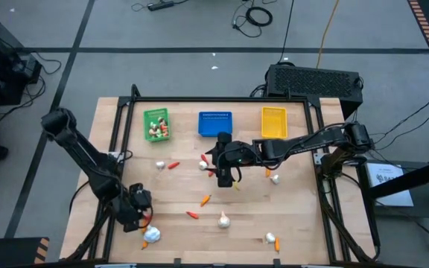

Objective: Sort produce into baskets
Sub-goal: Put the orange mushroom into the green bin

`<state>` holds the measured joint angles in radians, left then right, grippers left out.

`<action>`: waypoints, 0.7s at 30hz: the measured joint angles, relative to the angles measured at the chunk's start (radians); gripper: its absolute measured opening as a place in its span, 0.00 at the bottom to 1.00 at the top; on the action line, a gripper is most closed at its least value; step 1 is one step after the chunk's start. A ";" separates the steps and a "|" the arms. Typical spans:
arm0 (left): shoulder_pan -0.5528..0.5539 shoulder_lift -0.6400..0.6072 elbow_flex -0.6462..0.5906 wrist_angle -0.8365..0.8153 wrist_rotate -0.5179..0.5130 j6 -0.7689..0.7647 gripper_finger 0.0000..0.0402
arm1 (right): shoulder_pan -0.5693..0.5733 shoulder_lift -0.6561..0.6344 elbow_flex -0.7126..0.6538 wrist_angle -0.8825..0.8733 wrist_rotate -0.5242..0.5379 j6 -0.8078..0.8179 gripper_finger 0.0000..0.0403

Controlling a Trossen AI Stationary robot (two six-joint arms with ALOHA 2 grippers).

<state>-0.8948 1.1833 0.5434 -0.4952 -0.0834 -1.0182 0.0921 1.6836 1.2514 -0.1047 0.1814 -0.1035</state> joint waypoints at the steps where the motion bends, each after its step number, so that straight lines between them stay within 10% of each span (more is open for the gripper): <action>1: 0.000 0.014 0.000 0.000 0.000 0.001 0.36 | 0.000 0.000 0.000 0.000 0.000 0.005 0.62; 21: -0.024 0.065 0.000 0.057 -0.053 0.003 0.36 | 0.000 0.000 0.000 0.017 0.000 0.013 0.62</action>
<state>-0.9184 1.2484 0.5434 -0.4385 -0.1360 -1.0149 0.0921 1.6836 1.2514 -0.0880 0.1810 -0.0906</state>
